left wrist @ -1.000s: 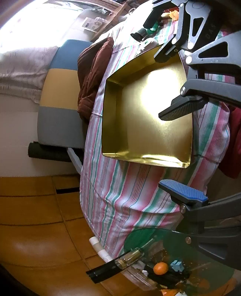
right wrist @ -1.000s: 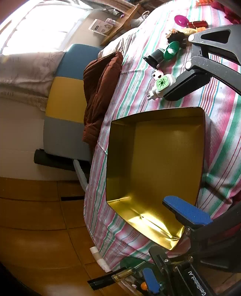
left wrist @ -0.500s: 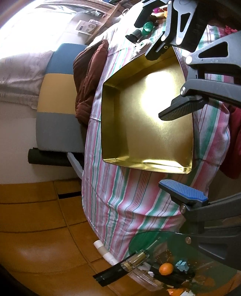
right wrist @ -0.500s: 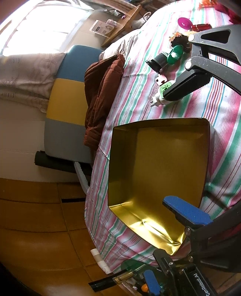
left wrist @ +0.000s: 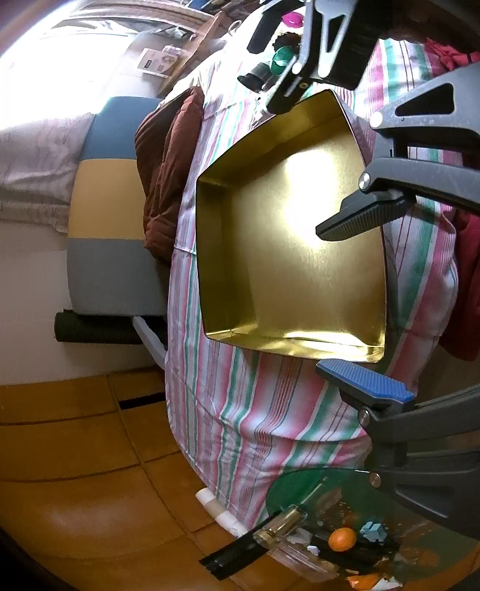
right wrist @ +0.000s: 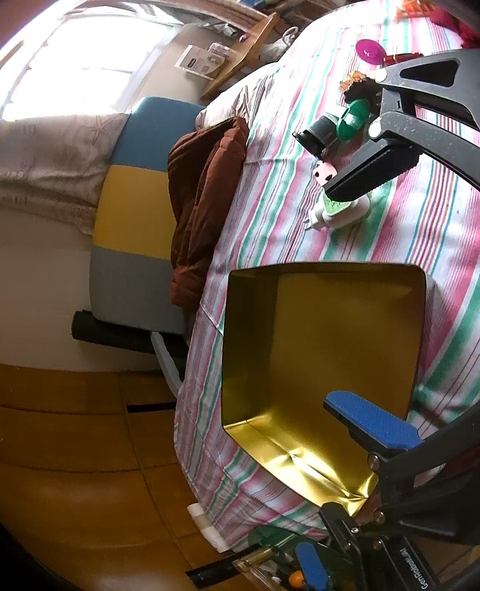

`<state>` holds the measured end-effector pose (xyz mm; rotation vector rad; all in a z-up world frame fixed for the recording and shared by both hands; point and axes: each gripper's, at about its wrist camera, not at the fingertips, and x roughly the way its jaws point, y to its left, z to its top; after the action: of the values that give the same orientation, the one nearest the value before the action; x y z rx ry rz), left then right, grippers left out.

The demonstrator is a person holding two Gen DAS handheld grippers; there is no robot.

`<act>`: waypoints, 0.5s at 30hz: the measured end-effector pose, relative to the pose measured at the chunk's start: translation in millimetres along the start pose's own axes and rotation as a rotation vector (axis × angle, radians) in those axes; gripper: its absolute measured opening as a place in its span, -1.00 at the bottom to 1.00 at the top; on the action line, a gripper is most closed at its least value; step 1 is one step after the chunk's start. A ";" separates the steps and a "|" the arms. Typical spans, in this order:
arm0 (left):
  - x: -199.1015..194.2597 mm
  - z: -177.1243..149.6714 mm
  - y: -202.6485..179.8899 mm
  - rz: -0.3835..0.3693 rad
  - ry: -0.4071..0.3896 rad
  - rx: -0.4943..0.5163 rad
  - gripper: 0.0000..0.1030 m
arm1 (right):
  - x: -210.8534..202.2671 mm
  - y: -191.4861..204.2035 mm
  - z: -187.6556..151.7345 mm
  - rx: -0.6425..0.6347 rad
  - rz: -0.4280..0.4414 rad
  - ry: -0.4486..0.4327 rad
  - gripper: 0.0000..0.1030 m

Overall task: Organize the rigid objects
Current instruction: 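Move both tools from the gold tray toward the pile of toys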

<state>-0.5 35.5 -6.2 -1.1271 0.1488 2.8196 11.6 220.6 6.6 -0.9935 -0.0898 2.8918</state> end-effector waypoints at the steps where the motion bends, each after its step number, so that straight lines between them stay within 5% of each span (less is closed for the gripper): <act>1: 0.2 0.6 -1.2 -0.002 -0.001 0.004 0.30 | 0.2 -2.9 1.1 -0.002 -0.003 -0.001 1.00; 8: 1.9 7.9 -16.9 -0.041 -0.005 0.061 0.30 | -0.9 -45.7 11.9 0.027 -0.038 -0.006 1.00; 15: 11.6 17.0 -46.5 -0.132 0.035 0.142 0.30 | 1.1 -131.1 17.7 0.094 -0.136 -0.007 1.00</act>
<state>-14.5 84.4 -4.5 -1.1129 0.2632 2.6294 7.6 350.6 30.6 -0.9230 -0.0208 2.7492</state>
